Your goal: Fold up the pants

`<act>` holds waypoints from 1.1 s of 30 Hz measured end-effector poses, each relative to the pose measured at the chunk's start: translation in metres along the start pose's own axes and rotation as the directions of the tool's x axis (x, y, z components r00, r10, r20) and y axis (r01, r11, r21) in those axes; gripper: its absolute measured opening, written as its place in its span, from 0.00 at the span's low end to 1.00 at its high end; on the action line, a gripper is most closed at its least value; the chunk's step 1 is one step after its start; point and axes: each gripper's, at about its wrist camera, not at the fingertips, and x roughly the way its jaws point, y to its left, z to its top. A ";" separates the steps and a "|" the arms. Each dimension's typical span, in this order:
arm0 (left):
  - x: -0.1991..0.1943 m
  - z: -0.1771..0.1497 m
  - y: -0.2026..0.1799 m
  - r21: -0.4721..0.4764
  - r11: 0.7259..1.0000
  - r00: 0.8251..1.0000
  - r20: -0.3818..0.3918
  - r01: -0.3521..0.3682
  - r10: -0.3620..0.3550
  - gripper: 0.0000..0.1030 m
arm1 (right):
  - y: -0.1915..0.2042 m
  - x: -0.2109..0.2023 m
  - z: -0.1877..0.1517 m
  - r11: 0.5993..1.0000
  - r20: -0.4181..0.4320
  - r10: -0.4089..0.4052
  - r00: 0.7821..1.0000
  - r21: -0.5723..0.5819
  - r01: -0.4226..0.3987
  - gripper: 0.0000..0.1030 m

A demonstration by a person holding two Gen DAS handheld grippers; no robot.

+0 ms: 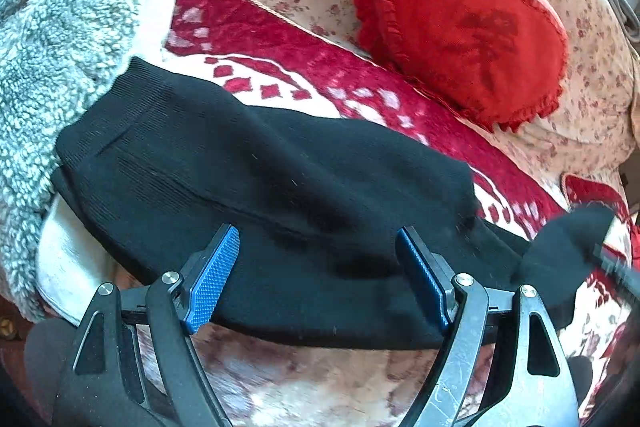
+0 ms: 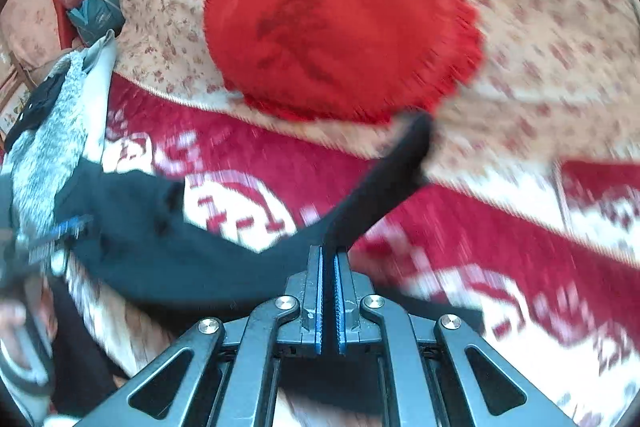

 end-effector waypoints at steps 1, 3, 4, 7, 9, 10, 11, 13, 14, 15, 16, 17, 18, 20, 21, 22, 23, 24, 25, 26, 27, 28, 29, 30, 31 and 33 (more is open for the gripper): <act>0.000 -0.002 -0.003 0.007 1.000 1.000 0.000 0.001 -0.001 0.78 | -0.006 0.000 -0.013 1.000 -0.019 0.000 1.000 0.011 0.000 0.04; -0.001 -0.006 -0.010 0.025 1.000 1.000 -0.005 0.008 -0.008 0.78 | -0.017 0.016 -0.045 0.999 -0.112 0.013 0.994 0.043 -0.008 0.04; -0.001 -0.007 -0.013 0.036 0.999 1.000 -0.007 0.016 -0.016 0.78 | -0.020 0.027 -0.055 0.998 -0.155 0.022 0.988 0.055 -0.013 0.04; -0.003 -0.012 -0.016 0.055 0.998 1.000 -0.011 0.003 -0.003 0.78 | -0.021 0.033 -0.081 0.997 -0.222 0.044 0.974 0.077 -0.027 0.05; -0.002 -0.012 -0.013 0.044 0.999 1.000 -0.010 -0.010 0.011 0.78 | -0.017 0.019 -0.082 0.995 -0.221 0.085 0.972 0.060 -0.073 0.09; -0.002 -0.011 -0.011 0.035 0.999 1.000 -0.010 -0.010 0.011 0.78 | -0.013 0.011 -0.079 0.994 -0.220 0.106 0.970 0.041 -0.099 0.13; -0.003 -0.011 -0.008 0.022 1.000 1.000 -0.009 -0.008 0.008 0.78 | -0.010 0.003 -0.076 0.993 -0.207 0.117 0.971 0.021 -0.115 0.15; -0.003 -0.009 -0.005 0.012 1.000 1.000 -0.007 -0.011 0.011 0.78 | -0.006 -0.015 -0.067 0.989 -0.153 0.148 0.977 -0.007 -0.151 0.17; -0.003 -0.009 -0.005 0.013 1.000 1.000 -0.007 -0.013 0.013 0.78 | -0.002 -0.020 -0.060 0.986 -0.120 0.166 0.979 -0.014 -0.168 0.20; -0.002 -0.009 -0.005 0.014 1.000 1.000 -0.008 -0.016 0.016 0.78 | 0.002 -0.023 -0.051 0.982 -0.079 0.185 0.979 -0.024 -0.188 0.23; -0.002 -0.010 -0.005 0.015 1.000 1.000 -0.010 -0.017 0.018 0.78 | 0.008 -0.021 -0.042 0.978 -0.042 0.205 0.978 -0.030 -0.206 0.31; -0.001 -0.010 -0.005 0.017 1.000 1.000 -0.011 -0.019 0.019 0.78 | 0.015 -0.015 -0.033 0.973 -0.012 0.226 0.974 -0.031 -0.227 0.36; -0.001 -0.011 -0.006 0.021 1.000 1.000 -0.013 -0.022 0.022 0.78 | 0.024 -0.007 -0.022 0.967 0.006 0.252 0.968 -0.027 -0.252 0.37; 0.000 -0.012 -0.006 0.027 0.999 0.999 -0.016 -0.028 0.028 0.78 | 0.045 0.020 -0.001 0.941 0.010 0.339 0.941 -0.005 -0.339 0.37; 0.001 -0.012 -0.005 0.028 0.999 0.999 -0.019 -0.030 0.030 0.78 | 0.054 0.030 0.007 0.933 0.003 0.359 0.933 -0.004 -0.359 0.37; 0.001 -0.011 -0.004 0.026 0.999 0.999 -0.020 -0.032 0.032 0.78 | 0.067 0.043 0.016 0.927 -0.008 0.373 0.928 -0.021 -0.373 0.38; 0.001 -0.011 -0.003 0.021 0.999 0.999 -0.021 -0.032 0.033 0.78 | 0.080 0.055 0.024 0.923 -0.024 0.380 0.925 -0.048 -0.381 0.38; 0.002 -0.010 -0.002 0.018 0.999 0.999 -0.021 -0.030 0.031 0.78 | 0.095 0.071 0.033 0.925 -0.045 0.368 0.929 -0.079 -0.371 0.38; 0.002 -0.009 -0.001 0.015 0.999 0.999 -0.021 -0.028 0.028 0.78 | 0.105 0.081 0.039 0.930 -0.058 0.351 0.935 -0.093 -0.355 0.38; 0.002 -0.009 -0.001 0.015 1.000 0.999 -0.021 -0.026 0.027 0.78 | 0.113 0.092 0.044 0.931 -0.075 0.343 0.936 -0.107 -0.350 0.38; 0.003 -0.008 -0.001 0.015 1.000 0.999 -0.022 -0.026 0.027 0.78 | 0.123 0.104 0.048 0.923 -0.098 0.353 0.930 -0.125 -0.364 0.38; 0.003 -0.008 -0.001 0.018 1.000 0.999 -0.026 -0.026 0.026 0.78 | 0.128 0.112 0.051 0.915 -0.115 0.366 0.924 -0.134 -0.379 0.33; 0.003 -0.007 0.000 0.020 1.000 0.999 -0.028 -0.024 0.025 0.78 | 0.130 0.117 0.052 0.912 -0.123 0.367 0.922 -0.146 -0.383 0.18; 0.004 -0.007 0.001 0.021 1.000 0.999 -0.030 -0.021 0.021 0.78 | 0.133 0.118 0.053 0.914 -0.116 0.355 0.928 -0.166 -0.370 0.12; 0.004 -0.006 0.001 0.018 1.000 0.999 -0.030 -0.019 0.019 0.78 | 0.136 0.114 0.057 0.916 -0.092 0.343 0.935 -0.189 -0.354 0.09; 0.006 -0.004 0.001 0.008 1.000 0.999 -0.028 -0.018 0.018 0.78 | 0.140 0.102 0.065 0.919 -0.040 0.334 0.942 -0.209 -0.335 0.08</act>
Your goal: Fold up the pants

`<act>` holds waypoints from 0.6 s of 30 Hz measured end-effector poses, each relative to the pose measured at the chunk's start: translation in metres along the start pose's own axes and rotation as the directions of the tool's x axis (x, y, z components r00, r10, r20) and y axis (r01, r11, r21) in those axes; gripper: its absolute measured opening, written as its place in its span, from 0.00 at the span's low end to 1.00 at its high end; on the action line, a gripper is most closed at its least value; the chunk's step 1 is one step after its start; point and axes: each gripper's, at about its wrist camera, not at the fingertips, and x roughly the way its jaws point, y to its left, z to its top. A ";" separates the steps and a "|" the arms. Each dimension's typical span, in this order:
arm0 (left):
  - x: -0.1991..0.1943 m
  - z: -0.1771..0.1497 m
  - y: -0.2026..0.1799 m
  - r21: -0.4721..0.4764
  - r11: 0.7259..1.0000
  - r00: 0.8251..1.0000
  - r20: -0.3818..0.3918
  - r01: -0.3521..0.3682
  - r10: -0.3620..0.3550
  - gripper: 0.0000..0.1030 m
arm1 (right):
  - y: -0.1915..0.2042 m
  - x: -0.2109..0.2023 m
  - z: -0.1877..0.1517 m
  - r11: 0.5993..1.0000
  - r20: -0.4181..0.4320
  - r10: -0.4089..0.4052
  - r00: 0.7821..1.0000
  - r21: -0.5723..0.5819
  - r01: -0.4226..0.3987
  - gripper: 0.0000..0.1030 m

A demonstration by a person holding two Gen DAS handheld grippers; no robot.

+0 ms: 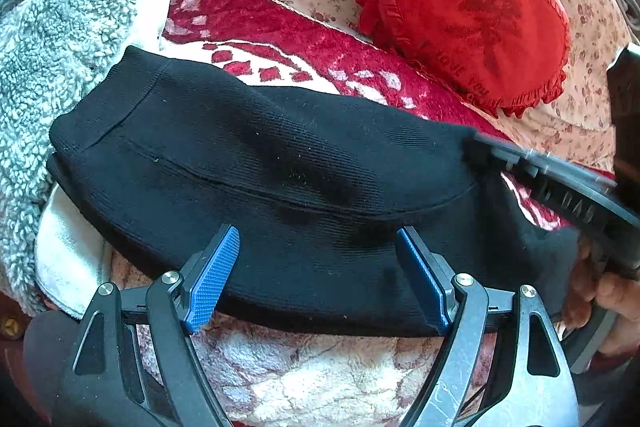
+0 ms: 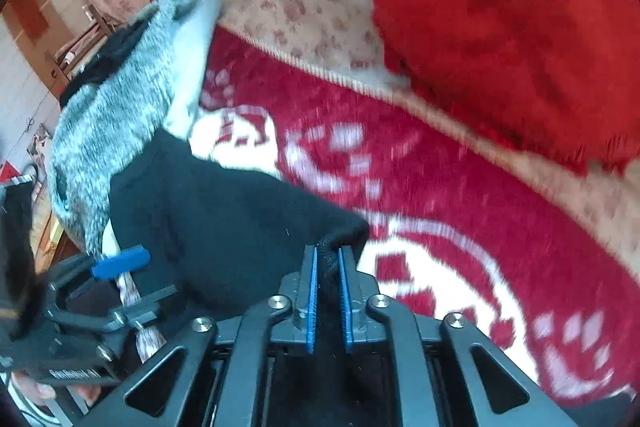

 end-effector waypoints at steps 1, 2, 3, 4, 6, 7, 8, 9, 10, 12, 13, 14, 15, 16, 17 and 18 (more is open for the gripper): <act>0.001 0.001 0.000 -0.005 1.000 1.000 0.001 -0.001 0.001 0.78 | 0.001 -0.001 0.004 1.000 0.013 -0.011 1.000 -0.003 0.011 0.08; 0.002 0.002 0.001 -0.006 1.000 1.000 0.001 -0.001 0.001 0.78 | 0.003 0.001 0.008 1.000 0.021 -0.027 0.999 -0.014 0.027 0.08; 0.003 0.002 0.000 -0.005 1.000 1.000 0.001 -0.005 0.005 0.78 | 0.007 0.008 0.011 0.998 0.022 -0.052 0.998 -0.031 0.053 0.08; 0.003 0.001 -0.001 0.000 1.000 1.000 0.001 -0.011 0.011 0.78 | 0.010 0.017 0.011 0.995 0.017 -0.088 0.996 -0.041 0.089 0.08; 0.003 0.001 -0.004 0.011 1.000 1.000 0.001 -0.017 0.017 0.78 | 0.010 0.034 0.008 0.994 0.011 -0.108 0.994 -0.033 0.109 0.08; 0.002 0.000 -0.005 0.018 1.000 1.000 -0.001 -0.016 0.016 0.78 | 0.007 0.037 0.005 0.993 0.017 -0.112 0.994 -0.026 0.112 0.08; 0.002 0.000 -0.005 0.023 1.000 1.000 -0.004 -0.012 0.012 0.78 | 0.006 0.033 0.002 0.994 0.028 -0.111 0.993 -0.020 0.112 0.11; 0.001 0.000 -0.006 0.027 1.000 1.000 -0.004 -0.010 0.010 0.78 | 0.004 0.026 0.000 0.994 0.029 -0.107 0.994 -0.008 0.107 0.14; 0.001 0.000 -0.007 0.029 1.000 1.000 -0.004 -0.010 0.010 0.78 | 0.000 0.015 -0.003 0.996 0.021 -0.087 0.996 0.003 0.087 0.23; -0.001 -0.001 -0.008 0.025 1.000 1.000 -0.002 0.000 0.000 0.78 | -0.009 -0.018 -0.017 0.997 0.035 -0.071 0.997 0.033 0.069 0.30; -0.002 -0.001 -0.008 0.022 1.000 1.000 0.000 0.005 -0.005 0.78 | -0.012 -0.033 -0.024 0.996 0.050 -0.081 0.995 0.046 0.078 0.31; -0.002 -0.002 -0.009 0.020 1.000 1.000 0.000 0.006 -0.006 0.78 | -0.018 -0.051 -0.033 0.994 0.058 -0.094 0.994 0.059 0.090 0.31; -0.003 -0.003 -0.009 0.019 1.000 1.000 -0.002 0.008 -0.008 0.78 | -0.023 -0.064 -0.042 0.993 0.055 -0.103 0.993 0.067 0.100 0.31; -0.003 -0.004 -0.010 0.018 1.000 1.000 -0.003 0.012 -0.012 0.78 | -0.030 -0.080 -0.055 0.991 0.047 -0.114 0.992 0.082 0.109 0.31; -0.004 -0.004 -0.011 0.019 1.000 1.000 -0.003 0.015 -0.015 0.78 | -0.037 -0.092 -0.068 0.989 0.040 -0.116 0.992 0.099 0.112 0.31; -0.004 -0.005 -0.012 0.021 1.000 1.000 -0.004 0.016 -0.016 0.78 | -0.048 -0.106 -0.084 0.982 0.028 -0.131 0.991 0.138 0.126 0.31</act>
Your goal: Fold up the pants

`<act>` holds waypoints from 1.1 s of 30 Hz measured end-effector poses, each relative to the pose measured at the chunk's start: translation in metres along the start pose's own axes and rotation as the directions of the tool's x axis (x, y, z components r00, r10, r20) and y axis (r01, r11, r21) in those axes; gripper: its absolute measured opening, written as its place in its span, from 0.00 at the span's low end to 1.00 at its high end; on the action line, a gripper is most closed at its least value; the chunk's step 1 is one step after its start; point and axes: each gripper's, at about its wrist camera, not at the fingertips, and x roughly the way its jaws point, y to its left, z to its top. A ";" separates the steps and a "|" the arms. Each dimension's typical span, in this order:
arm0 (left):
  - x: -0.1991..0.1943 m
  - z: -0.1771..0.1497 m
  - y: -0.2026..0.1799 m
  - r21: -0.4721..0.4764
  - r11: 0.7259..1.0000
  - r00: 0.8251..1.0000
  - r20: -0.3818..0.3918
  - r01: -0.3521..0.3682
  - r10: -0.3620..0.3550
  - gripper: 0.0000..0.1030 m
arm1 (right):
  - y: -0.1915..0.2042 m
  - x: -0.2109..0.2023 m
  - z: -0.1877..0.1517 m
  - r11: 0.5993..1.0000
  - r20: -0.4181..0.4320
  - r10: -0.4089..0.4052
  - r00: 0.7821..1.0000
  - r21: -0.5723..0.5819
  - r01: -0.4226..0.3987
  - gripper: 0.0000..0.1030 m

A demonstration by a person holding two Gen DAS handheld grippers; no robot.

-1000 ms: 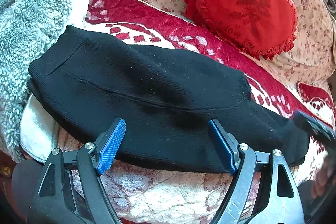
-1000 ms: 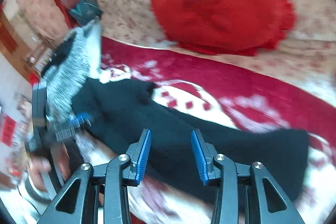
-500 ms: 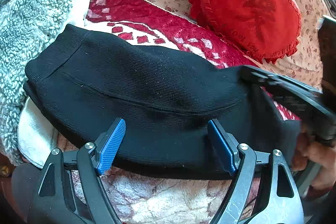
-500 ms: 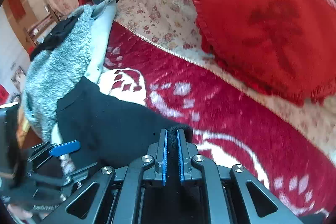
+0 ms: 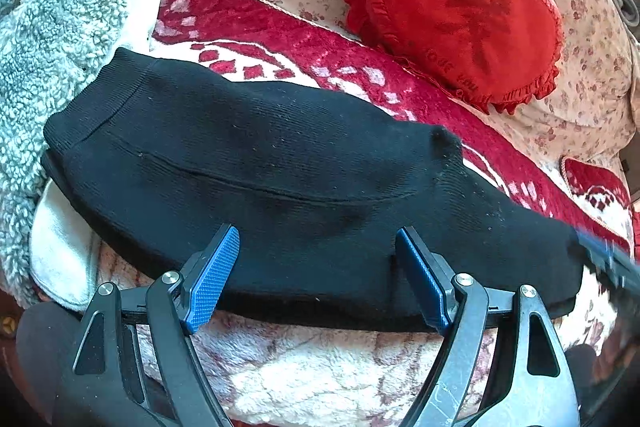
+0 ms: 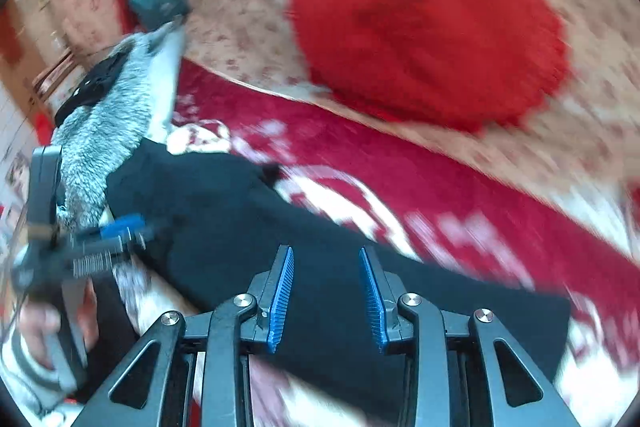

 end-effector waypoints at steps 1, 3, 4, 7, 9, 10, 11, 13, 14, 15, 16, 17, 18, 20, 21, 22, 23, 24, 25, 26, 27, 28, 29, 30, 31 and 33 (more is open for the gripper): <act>0.000 -0.001 -0.001 0.003 1.000 1.000 -0.001 0.001 -0.001 0.78 | -0.013 -0.010 -0.014 0.999 -0.011 -0.011 1.000 0.045 0.011 0.31; 0.000 -0.001 -0.005 0.009 1.000 1.000 -0.006 0.005 -0.005 0.78 | -0.038 -0.022 -0.043 0.992 -0.039 -0.013 0.999 0.128 0.018 0.31; 0.000 -0.001 -0.007 0.011 1.000 1.000 -0.008 0.010 -0.010 0.78 | -0.047 -0.024 -0.055 0.986 -0.059 -0.023 0.998 0.161 0.033 0.31; -0.005 -0.002 -0.016 0.030 0.999 1.000 0.004 0.016 -0.016 0.78 | -0.068 -0.023 -0.085 0.967 -0.121 -0.049 0.991 0.241 0.077 0.31; -0.007 -0.004 -0.020 0.043 0.999 1.000 0.010 0.013 -0.014 0.78 | -0.076 -0.020 -0.096 0.956 -0.135 -0.044 0.990 0.282 0.081 0.31; -0.008 -0.004 -0.021 0.046 0.999 1.000 0.011 0.011 -0.012 0.78 | -0.080 -0.020 -0.100 0.950 -0.134 -0.047 0.990 0.302 0.086 0.31; -0.008 -0.004 -0.021 0.048 0.999 1.000 0.010 0.010 -0.011 0.78 | -0.083 -0.020 -0.101 0.943 -0.123 -0.047 0.991 0.320 0.085 0.31; -0.008 -0.005 -0.021 0.042 0.999 1.000 0.007 0.009 -0.009 0.78 | -0.091 -0.023 -0.100 0.931 -0.098 -0.050 0.994 0.355 0.082 0.31; -0.008 -0.005 -0.021 0.039 0.999 1.000 0.006 0.007 -0.008 0.78 | -0.095 -0.024 -0.099 0.925 -0.085 -0.052 0.995 0.372 0.080 0.31; -0.008 -0.005 -0.021 0.036 0.999 1.000 0.007 0.006 -0.006 0.78 | -0.099 -0.025 -0.097 0.917 -0.070 -0.054 0.996 0.391 0.077 0.32; -0.008 -0.005 -0.021 0.034 0.999 1.000 0.007 0.004 -0.004 0.78 | -0.104 -0.026 -0.096 0.909 -0.057 -0.051 0.997 0.410 0.070 0.35; -0.008 -0.006 -0.021 0.032 0.999 1.000 0.006 0.003 -0.003 0.78 | -0.108 -0.024 -0.095 0.902 -0.052 -0.046 0.998 0.428 0.064 0.37; -0.008 -0.006 -0.021 0.032 0.999 1.000 0.006 0.002 -0.002 0.78 | -0.113 -0.019 -0.095 0.890 -0.055 -0.043 0.998 0.451 0.063 0.37; -0.009 -0.007 -0.021 0.036 0.999 1.000 0.008 -0.001 0.001 0.78 | -0.116 -0.015 -0.093 0.873 -0.046 -0.042 0.998 0.485 0.059 0.37; -0.009 -0.007 -0.021 0.036 0.999 1.000 0.008 -0.002 0.002 0.78 | -0.120 -0.015 -0.093 0.854 -0.025 -0.039 0.999 0.518 0.046 0.37; -0.009 -0.007 -0.021 0.037 0.999 1.000 0.008 -0.003 0.002 0.78 | -0.122 -0.016 -0.093 0.842 -0.006 -0.037 0.999 0.538 0.034 0.36; -0.009 -0.007 -0.021 0.037 0.999 1.000 0.008 -0.003 0.002 0.78 | -0.122 -0.017 -0.092 0.837 0.015 -0.036 0.999 0.546 0.022 0.21; -0.009 -0.007 -0.021 0.037 0.999 1.000 0.008 -0.003 0.003 0.78 | -0.121 -0.019 -0.090 0.852 0.023 -0.052 0.998 0.522 0.032 0.11; -0.010 -0.007 -0.021 0.036 0.999 1.000 0.010 -0.005 0.004 0.78 | -0.118 -0.022 -0.088 0.869 0.016 -0.070 0.997 0.492 0.054 0.05; -0.011 -0.006 -0.020 0.033 0.999 1.000 0.012 -0.008 0.007 0.78 | -0.114 -0.027 -0.087 0.885 0.014 -0.089 0.996 0.459 0.072 0.05; -0.014 -0.006 -0.017 0.028 1.000 1.000 0.017 -0.009 0.008 0.78 | -0.108 -0.036 -0.086 0.905 0.011 -0.112 0.994 0.414 0.097 0.05; -0.017 -0.005 -0.014 0.021 1.000 1.000 0.026 -0.010 0.009 0.78 | -0.105 -0.042 -0.086 0.917 0.003 -0.131 0.991 0.381 0.120 0.05; -0.019 -0.003 -0.009 0.009 1.000 0.999 0.036 -0.015 0.015 0.78 | -0.102 -0.048 -0.087 0.924 -0.004 -0.150 0.989 0.355 0.142 0.05; -0.021 -0.002 -0.005 -0.001 1.000 0.999 0.041 -0.020 0.020 0.78 | -0.100 -0.054 -0.089 0.930 -0.015 -0.170 0.985 0.328 0.165 0.05; -0.022 0.000 0.001 -0.018 1.000 0.999 0.044 -0.025 0.026 0.78 | -0.100 -0.054 -0.091 0.930 -0.026 -0.182 0.983 0.319 0.181 0.05; -0.022 0.002 0.011 -0.041 0.999 0.999 0.042 -0.031 0.033 0.78 | -0.104 -0.048 -0.096 0.923 -0.057 -0.217 0.974 0.313 0.224 0.05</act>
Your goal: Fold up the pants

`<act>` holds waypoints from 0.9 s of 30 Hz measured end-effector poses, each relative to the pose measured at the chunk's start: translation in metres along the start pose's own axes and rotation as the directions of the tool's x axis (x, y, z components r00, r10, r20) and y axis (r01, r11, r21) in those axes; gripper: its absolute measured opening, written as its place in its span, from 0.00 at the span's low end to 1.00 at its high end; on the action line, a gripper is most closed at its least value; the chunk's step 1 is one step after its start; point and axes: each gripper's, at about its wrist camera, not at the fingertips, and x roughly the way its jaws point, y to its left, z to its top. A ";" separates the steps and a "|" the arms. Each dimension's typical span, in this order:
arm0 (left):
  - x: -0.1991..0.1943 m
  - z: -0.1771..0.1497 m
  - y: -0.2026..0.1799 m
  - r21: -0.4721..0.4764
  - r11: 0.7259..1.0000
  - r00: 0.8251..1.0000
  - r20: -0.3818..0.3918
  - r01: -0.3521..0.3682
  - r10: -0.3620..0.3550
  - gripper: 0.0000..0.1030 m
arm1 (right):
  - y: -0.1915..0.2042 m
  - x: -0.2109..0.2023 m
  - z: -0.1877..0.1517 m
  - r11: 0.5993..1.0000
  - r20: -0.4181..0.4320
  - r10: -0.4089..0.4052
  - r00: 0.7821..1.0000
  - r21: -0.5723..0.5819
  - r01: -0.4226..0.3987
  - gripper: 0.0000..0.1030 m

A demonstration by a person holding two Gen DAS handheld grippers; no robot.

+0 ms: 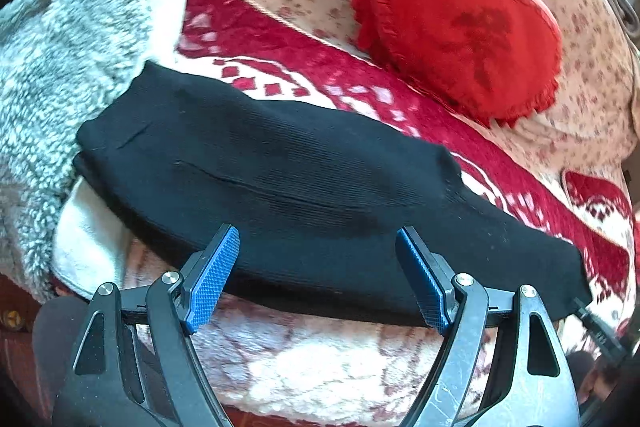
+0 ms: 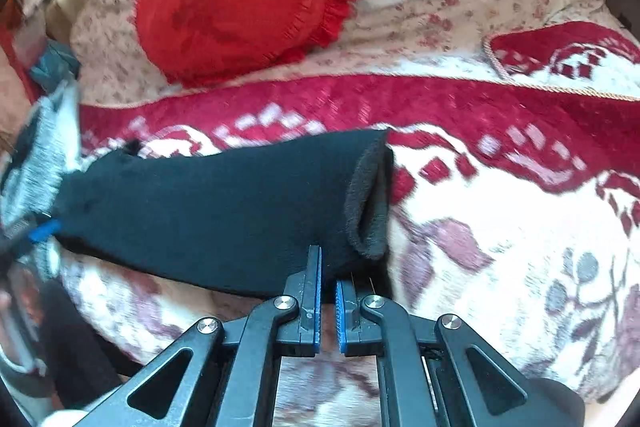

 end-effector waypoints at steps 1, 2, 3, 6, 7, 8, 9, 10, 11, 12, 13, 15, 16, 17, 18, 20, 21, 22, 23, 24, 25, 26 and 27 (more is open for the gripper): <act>0.001 0.000 0.004 -0.005 1.000 1.000 -0.003 -0.006 0.005 0.78 | -0.003 0.007 -0.002 1.000 -0.016 -0.004 1.000 0.011 0.004 0.05; 0.001 0.000 0.008 -0.008 1.000 1.000 -0.005 -0.013 0.013 0.78 | -0.004 0.015 -0.003 1.000 -0.041 0.004 0.999 0.024 -0.003 0.05; 0.001 0.000 0.012 -0.010 1.000 1.000 -0.004 -0.018 0.018 0.78 | -0.006 0.020 -0.004 0.999 -0.064 -0.003 0.998 0.038 0.005 0.06; 0.001 0.000 0.026 -0.026 0.999 0.999 0.003 -0.045 0.046 0.78 | -0.006 0.010 0.000 0.997 -0.056 -0.062 0.997 0.039 0.064 0.20; 0.002 0.001 0.031 -0.035 0.998 0.999 0.002 -0.053 0.053 0.78 | -0.005 0.003 0.002 0.994 -0.043 -0.102 0.994 0.026 0.103 0.20; 0.002 0.003 0.037 -0.045 0.997 0.998 0.004 -0.060 0.060 0.78 | -0.002 -0.006 0.005 0.991 -0.021 -0.136 0.990 0.008 0.136 0.20; 0.002 0.004 0.041 -0.052 0.996 0.998 0.007 -0.065 0.066 0.78 | 0.002 -0.015 0.009 0.989 0.002 -0.145 0.989 -0.008 0.145 0.20; 0.000 0.007 0.046 -0.064 0.995 0.997 0.015 -0.073 0.074 0.78 | 0.007 -0.020 0.011 0.990 0.016 -0.137 0.990 -0.016 0.137 0.20; -0.002 0.010 0.052 -0.080 0.993 0.996 0.028 -0.082 0.085 0.78 | 0.013 -0.026 0.015 0.993 0.033 -0.112 0.993 -0.025 0.113 0.20; -0.003 0.014 0.057 -0.094 0.992 0.995 0.039 -0.088 0.092 0.78 | 0.025 -0.030 0.019 0.997 0.049 -0.058 0.997 -0.041 0.060 0.20; -0.005 0.018 0.061 -0.107 0.990 0.994 0.051 -0.095 0.101 0.78 | 0.036 -0.030 0.022 0.998 0.056 -0.012 0.998 -0.060 0.016 0.20; -0.002 0.026 0.069 -0.118 0.986 0.991 0.053 -0.116 0.123 0.78 | 0.063 -0.024 0.030 0.990 0.064 0.090 0.994 -0.114 -0.082 0.20; 0.000 0.029 0.074 -0.124 0.984 0.990 0.051 -0.127 0.134 0.78 | 0.082 -0.017 0.035 0.982 0.058 0.135 0.989 -0.142 -0.125 0.20; 0.002 0.031 0.078 -0.132 0.983 0.989 0.052 -0.131 0.139 0.78 | 0.101 -0.008 0.040 0.973 0.053 0.170 0.984 -0.166 -0.159 0.20; 0.003 0.032 0.083 -0.142 0.980 0.988 0.052 -0.139 0.147 0.78 | 0.125 0.003 0.046 0.957 0.047 0.224 0.973 -0.199 -0.210 0.20; 0.007 0.033 0.090 -0.153 0.974 0.983 0.043 -0.170 0.178 0.78 | 0.164 0.021 0.055 0.930 0.025 0.293 0.956 -0.238 -0.279 0.20; 0.010 0.031 0.094 -0.162 0.971 0.983 0.031 -0.176 0.183 0.78 | 0.191 0.031 0.061 0.905 0.003 0.347 0.938 -0.265 -0.334 0.20; 0.013 0.030 0.097 -0.171 0.970 0.983 0.020 -0.175 0.181 0.78 | 0.210 0.038 0.065 0.886 -0.011 0.378 0.926 -0.286 -0.365 0.20; 0.016 0.028 0.102 -0.179 0.968 0.984 0.004 -0.174 0.177 0.78 | 0.230 0.045 0.068 0.869 -0.023 0.397 0.917 -0.311 -0.384 0.20; 0.018 0.027 0.103 -0.182 0.967 0.984 -0.004 -0.178 0.181 0.78 | 0.251 0.053 0.070 0.854 -0.034 0.408 0.912 -0.338 -0.394 0.20; 0.020 0.026 0.105 -0.182 0.966 0.983 -0.007 -0.183 0.185 0.78 | 0.272 0.063 0.072 0.839 -0.047 0.415 0.909 -0.367 -0.402 0.20; 0.022 0.024 0.106 -0.180 0.966 0.983 -0.007 -0.184 0.186 0.78 | 0.288 0.070 0.074 0.827 -0.057 0.419 0.906 -0.387 -0.407 0.20; 0.023 0.023 0.106 -0.178 0.967 0.983 -0.008 -0.184 0.186 0.78 | 0.307 0.082 0.077 0.815 -0.071 0.418 0.906 -0.410 -0.409 0.20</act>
